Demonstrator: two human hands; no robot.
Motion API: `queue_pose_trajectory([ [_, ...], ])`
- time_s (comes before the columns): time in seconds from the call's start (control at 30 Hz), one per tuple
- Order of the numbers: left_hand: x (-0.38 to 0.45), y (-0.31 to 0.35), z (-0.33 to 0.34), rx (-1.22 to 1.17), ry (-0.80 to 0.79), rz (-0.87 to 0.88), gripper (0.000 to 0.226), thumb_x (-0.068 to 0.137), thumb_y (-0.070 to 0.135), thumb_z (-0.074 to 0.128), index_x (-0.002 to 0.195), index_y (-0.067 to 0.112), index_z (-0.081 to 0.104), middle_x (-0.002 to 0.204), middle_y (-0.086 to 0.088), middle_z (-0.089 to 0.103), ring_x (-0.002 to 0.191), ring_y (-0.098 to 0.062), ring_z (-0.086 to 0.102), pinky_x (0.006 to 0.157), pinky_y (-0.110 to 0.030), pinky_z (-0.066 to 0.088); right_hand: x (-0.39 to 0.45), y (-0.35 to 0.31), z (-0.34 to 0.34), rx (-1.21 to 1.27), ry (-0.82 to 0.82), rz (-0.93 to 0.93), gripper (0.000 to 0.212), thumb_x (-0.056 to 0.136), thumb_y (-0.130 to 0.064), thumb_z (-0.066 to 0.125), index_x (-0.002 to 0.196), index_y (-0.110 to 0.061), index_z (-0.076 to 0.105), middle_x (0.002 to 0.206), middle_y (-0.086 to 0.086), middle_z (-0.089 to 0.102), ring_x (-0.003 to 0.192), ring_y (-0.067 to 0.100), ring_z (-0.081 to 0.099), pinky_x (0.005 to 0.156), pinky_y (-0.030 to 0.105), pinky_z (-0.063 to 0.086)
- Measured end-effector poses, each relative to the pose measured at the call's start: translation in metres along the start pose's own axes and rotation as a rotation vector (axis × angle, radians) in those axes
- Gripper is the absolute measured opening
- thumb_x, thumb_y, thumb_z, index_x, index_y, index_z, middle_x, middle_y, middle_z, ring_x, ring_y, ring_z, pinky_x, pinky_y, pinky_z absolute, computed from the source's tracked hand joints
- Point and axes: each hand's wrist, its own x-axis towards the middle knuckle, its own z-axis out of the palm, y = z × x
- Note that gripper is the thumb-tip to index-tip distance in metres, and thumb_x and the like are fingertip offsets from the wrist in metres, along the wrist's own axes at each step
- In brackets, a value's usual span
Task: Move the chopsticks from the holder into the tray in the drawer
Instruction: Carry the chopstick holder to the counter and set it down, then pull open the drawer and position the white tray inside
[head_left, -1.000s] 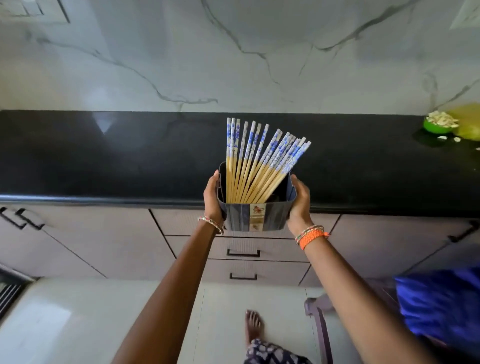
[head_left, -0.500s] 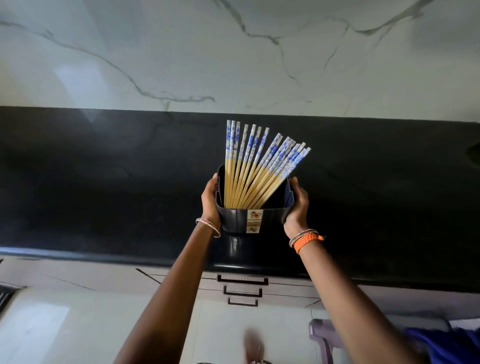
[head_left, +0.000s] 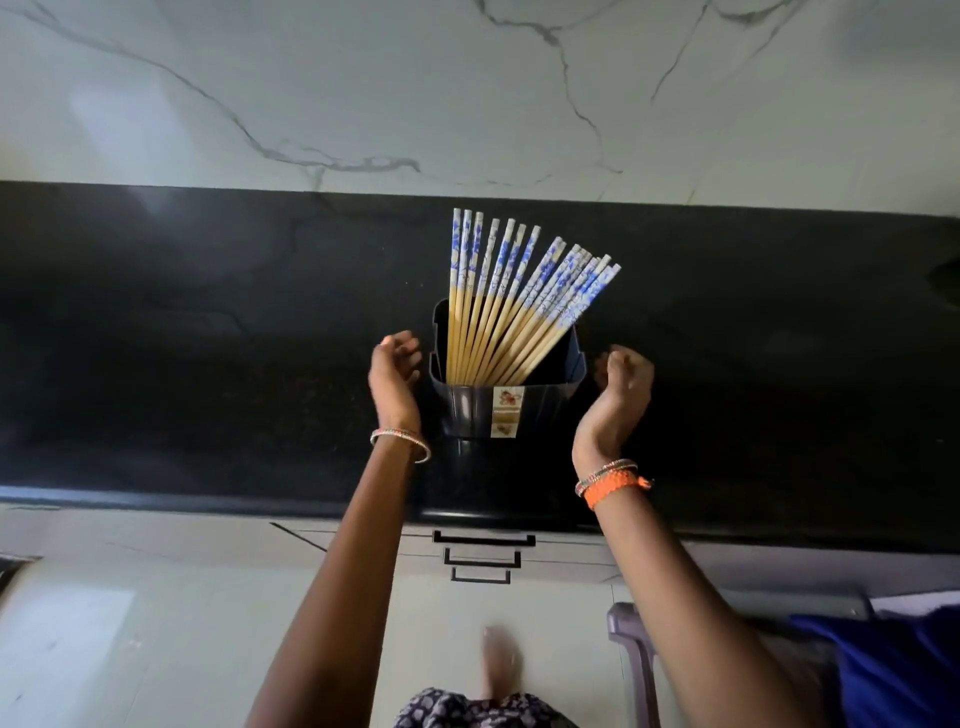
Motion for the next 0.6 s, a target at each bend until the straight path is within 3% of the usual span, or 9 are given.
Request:
queue_pose_trajectory([
  [0.07,-0.018,0.004,-0.024,-0.082,0.049,0.023,0.027,0.089,0.024,0.037,0.087,0.014,0.062,0.073,-0.001,0.062,0.067,-0.016,0.057,0.066,-0.029,0.048,-0.033,-0.007,-0.023,-0.062,-0.072,-0.134,0.006,0.080,-0.020,0.053,0.085,-0.017,0.055,0.079,-0.003,0.054,0.073,0.006,0.050,0.066,0.015,0.042],
  [0.13,-0.045,-0.003,-0.052,-0.127,-0.039,0.011,0.027,0.087,0.022,0.037,0.074,0.015,0.060,0.056,0.002,0.060,0.053,-0.015,0.058,0.056,-0.027,0.052,-0.079,-0.001,-0.054,-0.220,-0.312,-0.315,0.007,0.085,-0.020,0.050,0.081,-0.020,0.056,0.078,-0.002,0.056,0.070,0.005,0.052,0.065,0.019,0.042],
  [0.23,-0.089,-0.025,-0.080,-0.023,-0.158,0.012,0.028,0.087,0.013,0.034,0.074,0.011,0.059,0.053,-0.001,0.064,0.055,-0.017,0.064,0.056,-0.029,0.055,-0.141,0.031,-0.093,-0.499,-0.750,-0.558,0.021,0.088,-0.007,0.040,0.088,-0.013,0.060,0.089,0.002,0.058,0.085,0.011,0.057,0.077,0.019,0.045],
  [0.3,-0.103,-0.037,-0.091,0.028,-0.163,0.011,0.030,0.089,0.005,0.033,0.075,0.008,0.059,0.057,-0.004,0.066,0.061,-0.021,0.065,0.062,-0.033,0.054,-0.163,0.062,-0.100,-0.755,-0.930,-0.534,0.029,0.087,-0.003,0.039,0.103,-0.007,0.063,0.103,0.008,0.061,0.099,0.016,0.058,0.089,0.017,0.042],
  [0.37,-0.111,-0.044,-0.101,0.094,-0.207,0.047,0.030,0.088,0.002,0.033,0.078,0.006,0.061,0.068,-0.013,0.066,0.069,-0.026,0.065,0.069,-0.035,0.054,-0.163,0.090,-0.095,-1.025,-1.014,-0.452,0.034,0.091,-0.004,0.040,0.119,-0.002,0.060,0.120,0.014,0.060,0.114,0.023,0.056,0.099,0.022,0.037],
  [0.43,-0.116,-0.049,-0.111,0.157,-0.273,0.093,0.027,0.085,0.004,0.036,0.079,0.007,0.062,0.078,-0.016,0.066,0.075,-0.025,0.066,0.072,-0.033,0.054,-0.153,0.112,-0.083,-1.183,-1.045,-0.371,0.033,0.094,-0.006,0.040,0.120,0.002,0.058,0.125,0.017,0.058,0.119,0.028,0.053,0.102,0.029,0.037],
  [0.6,-0.112,-0.063,-0.120,0.285,-0.367,0.203,0.029,0.078,0.012,0.038,0.087,0.004,0.064,0.086,-0.013,0.068,0.084,-0.023,0.066,0.078,-0.027,0.056,-0.133,0.141,-0.063,-1.382,-0.977,-0.272,0.026,0.094,-0.014,0.044,0.100,-0.002,0.067,0.106,0.018,0.068,0.101,0.035,0.063,0.082,0.035,0.046],
])
